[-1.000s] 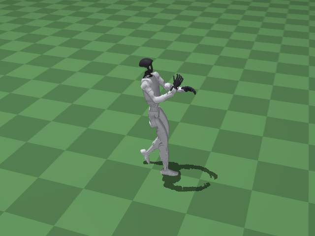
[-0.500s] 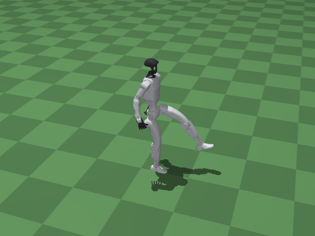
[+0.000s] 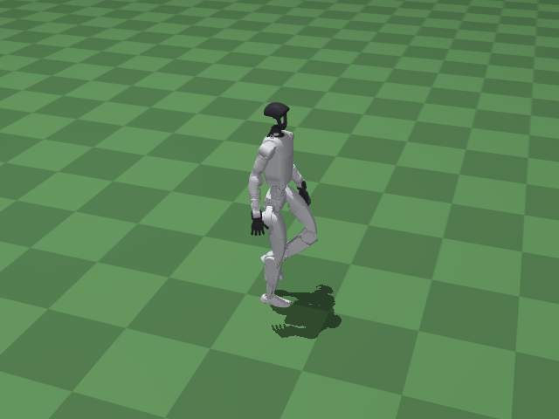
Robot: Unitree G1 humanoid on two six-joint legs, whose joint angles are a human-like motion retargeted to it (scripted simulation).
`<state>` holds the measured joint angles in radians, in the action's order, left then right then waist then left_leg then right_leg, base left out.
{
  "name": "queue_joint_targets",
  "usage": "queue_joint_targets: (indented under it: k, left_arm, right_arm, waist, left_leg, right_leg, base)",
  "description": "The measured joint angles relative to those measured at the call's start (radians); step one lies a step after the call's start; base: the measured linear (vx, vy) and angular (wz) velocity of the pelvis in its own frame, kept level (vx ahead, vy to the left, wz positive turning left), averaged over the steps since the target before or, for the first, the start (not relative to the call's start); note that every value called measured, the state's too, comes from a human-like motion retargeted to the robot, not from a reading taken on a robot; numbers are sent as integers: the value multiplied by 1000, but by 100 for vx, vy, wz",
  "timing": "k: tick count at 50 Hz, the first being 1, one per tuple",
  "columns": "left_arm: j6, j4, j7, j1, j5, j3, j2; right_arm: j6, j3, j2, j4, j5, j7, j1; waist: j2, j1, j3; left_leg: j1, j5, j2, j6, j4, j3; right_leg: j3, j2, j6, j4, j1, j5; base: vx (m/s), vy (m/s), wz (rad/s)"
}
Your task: Kungfu
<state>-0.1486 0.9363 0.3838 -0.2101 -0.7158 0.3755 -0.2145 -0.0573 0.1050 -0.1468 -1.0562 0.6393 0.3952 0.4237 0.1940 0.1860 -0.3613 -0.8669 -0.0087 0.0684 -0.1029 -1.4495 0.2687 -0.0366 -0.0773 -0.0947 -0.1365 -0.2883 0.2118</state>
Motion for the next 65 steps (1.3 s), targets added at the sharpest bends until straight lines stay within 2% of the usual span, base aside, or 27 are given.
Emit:
queue_joint_targets:
  k: [2, 5, 10, 13, 15, 19, 21, 22, 23, 24, 25, 27, 28, 30, 32, 35, 38, 40, 44, 47, 50, 52, 53, 56, 60, 65]
  left_arm:
    - [74, -50, 11, 127, 242, -35, -30]
    - [162, -169, 46, 300, 551, -126, -54]
    - [245, -348, 117, 568, 845, -275, 12]
    - [293, -394, 187, 700, 1008, -356, 93]
    - [306, -416, 267, 759, 1120, -408, 141]
    - [251, -448, 527, 789, 1287, -506, 193]
    - [211, -445, 666, 773, 1318, -536, 195]
    - [198, -436, 718, 759, 1318, -548, 198]
    - [195, -422, 754, 742, 1312, -556, 206]
    - [200, -398, 768, 724, 1294, -569, 209]
    - [210, -369, 772, 705, 1270, -584, 209]
    - [242, -298, 762, 670, 1225, -618, 218]
    - [222, -293, 766, 668, 1230, -641, 195]
    - [261, -178, 796, 645, 1112, -638, 257]
    - [286, -76, 792, 633, 1043, -626, 313]
    - [297, -14, 760, 592, 1071, -619, 368]
    - [285, -30, 726, 596, 1128, -628, 354]
    - [252, -61, 700, 619, 1160, -627, 320]
    - [194, -139, 620, 700, 1200, -606, 232]
    - [184, -176, 579, 759, 1200, -557, 157]
    - [210, -134, 518, 808, 1142, -492, 83]
    - [224, -45, 434, 803, 1069, -472, 65]
    - [227, 1, 407, 789, 1048, -468, 62]
    - [188, 93, 464, 707, 1026, -480, 72]
    - [98, 141, 638, 555, 995, -502, 145]
    - [67, 151, 743, 422, 943, -544, 208]
  right_arm:
    - [13, 27, 2, -5, -72, -95, -34]
    - [-44, 54, -10, 32, -257, -126, -86]
    - [-72, 45, -1, 172, -704, -36, -209]
    - [-66, -13, 24, 283, -976, 37, -302]
    - [-56, -66, 50, 336, -1128, 95, -383]
    - [7, -197, 111, 365, -1348, 260, -547]
    - [64, -270, 144, 345, -1420, 364, -611]
    - [96, -307, 156, 331, -1441, 408, -636]
    - [130, -342, 160, 312, -1453, 444, -658]
    - [163, -372, 169, 293, -1456, 471, -677]
    - [195, -400, 180, 275, -1456, 494, -693]
    - [222, -439, 172, 252, -1417, 502, -702]
    - [222, -445, 157, 247, -1380, 498, -699]
    - [192, -424, 155, 224, -1279, 468, -709]
    - [163, -398, 152, 193, -1219, 414, -710]
    - [131, -404, 137, 170, -1227, 383, -688]
    - [109, -420, 99, 166, -1223, 391, -681]
    - [46, -437, 67, 178, -1197, 383, -684]
    - [-206, -491, 2, 242, -1093, 360, -709]
    - [-329, -547, -75, 328, -1061, 370, -765]
    - [-341, -606, -211, 504, -1140, 437, -858]
    - [-331, -613, -304, 647, -1217, 453, -932]
    - [-331, -606, -350, 713, -1258, 440, -980]
    - [-349, -560, -476, 833, -1360, 340, -1183]
    - [-371, -461, -569, 804, -1454, 195, -1483]
    - [-372, -309, -613, 755, -1531, 74, -1682]
  waist:
    - [-3, -19, 11]
    - [-11, -32, 29]
    - [-47, -53, 52]
    - [-88, -64, 82]
    - [-119, -76, 102]
    - [-186, -94, 151]
    - [-208, -109, 181]
    - [-210, -114, 197]
    - [-197, -118, 213]
    - [-198, -112, 227]
    - [-206, -101, 238]
    - [-218, -83, 267]
    - [-226, -74, 279]
    - [-206, -75, 323]
    - [-229, -72, 345]
    - [-186, -103, 335]
    - [-199, -109, 329]
    - [-210, -110, 321]
    - [-229, -116, 306]
    - [-228, -121, 289]
    - [-195, -141, 265]
    - [-190, -123, 223]
    - [-192, -104, 197]
    - [-189, -73, 133]
    - [-165, -48, 57]
    - [-218, 59, 42]
  left_leg:
    - [-20, -15, -23, 16, 59, -6]
    - [-46, -17, -49, 33, 191, -16]
    - [-70, 22, -86, 39, 515, -53]
    - [-62, 51, -97, 18, 733, -140]
    - [-55, 73, -113, -1, 866, -230]
    - [-29, 104, -148, -28, 1049, -477]
    - [2, 163, -174, -80, 1092, -585]
    - [25, 197, -172, -113, 1103, -605]
    - [55, 215, -140, -147, 1108, -568]
    - [53, 136, -159, -159, 1092, -543]
    - [35, 9, -204, -159, 1067, -524]
    - [-45, -145, -239, -94, 891, -388]
    - [-94, -169, -211, -82, 820, -407]
    - [-162, -233, -188, -43, 712, -356]
    - [-219, -300, -196, -30, 615, -360]
    - [-271, -346, -190, 21, 529, -264]
    - [-273, -357, -188, 59, 506, -240]
    - [-256, -353, -194, 70, 511, -239]
    - [-185, -331, -217, 64, 553, -278]
    - [-101, -320, -253, 42, 618, -318]
    - [11, -296, -302, 31, 732, -293]
    - [76, -256, -299, 57, 828, -262]
    - [106, -230, -295, 59, 881, -256]
    - [181, -152, -284, 71, 1016, -205]
    - [268, -74, -212, 141, 1195, -115]
    - [287, -36, -206, 136, 1261, -140]
  right_leg:
    - [-8, 8, 12, 4, 8, 0]
    - [18, 28, 19, 12, 30, 4]
    - [126, 66, 22, 1, 51, 16]
    - [220, 92, 27, -23, 58, 27]
    - [301, 113, 37, -60, 41, 42]
    - [469, 153, 57, -189, -43, 98]
    - [552, 173, 82, -291, -110, 137]
    - [595, 164, 104, -346, -143, 163]
    - [643, 119, 139, -402, -175, 202]
    - [648, 122, 153, -460, -217, 221]
    - [630, 148, 156, -519, -266, 230]
    - [602, 134, 223, -597, -336, 229]
    - [579, 115, 254, -626, -371, 218]
    - [514, 77, 287, -689, -445, 202]
    - [396, 27, 277, -694, -489, 194]
    - [442, -22, 299, -655, -527, 187]
    - [460, -40, 340, -571, -506, 121]
    - [456, -43, 357, -500, -468, 48]
    - [436, 0, 357, -360, -345, -144]
    - [339, 61, 357, -321, -273, -343]
    - [150, 89, 357, -355, -289, -571]
    - [9, 60, 357, -414, -341, -663]
    - [-37, 79, 357, -472, -376, -655]
    - [-198, 106, 357, -772, -535, -449]
    - [-370, -7, 357, -1239, -740, -223]
    - [-524, 12, 357, -1603, -917, 52]
  base:
    - [8, -2, -35]
    - [13, 1, -59]
    - [22, 8, -121]
    - [20, 20, -179]
    - [28, 29, -230]
    - [19, 49, -274]
    - [31, 67, -323]
    - [14, 85, -318]
    - [8, 83, -286]
    - [19, 71, -248]
    - [38, 60, -206]
    - [32, 69, -155]
    - [15, 74, -105]
    - [0, 68, -77]
    - [11, 54, -53]
    - [18, 39, -75]
    - [18, 44, -40]
    - [25, 40, -33]
    - [28, 13, -19]
    - [28, -15, -11]
    - [12, -26, -53]
    - [3, 5, -38]
    - [6, -9, -12]
    - [-8, -12, -34]
    - [2, 32, -44]
    - [9, -8, 90]
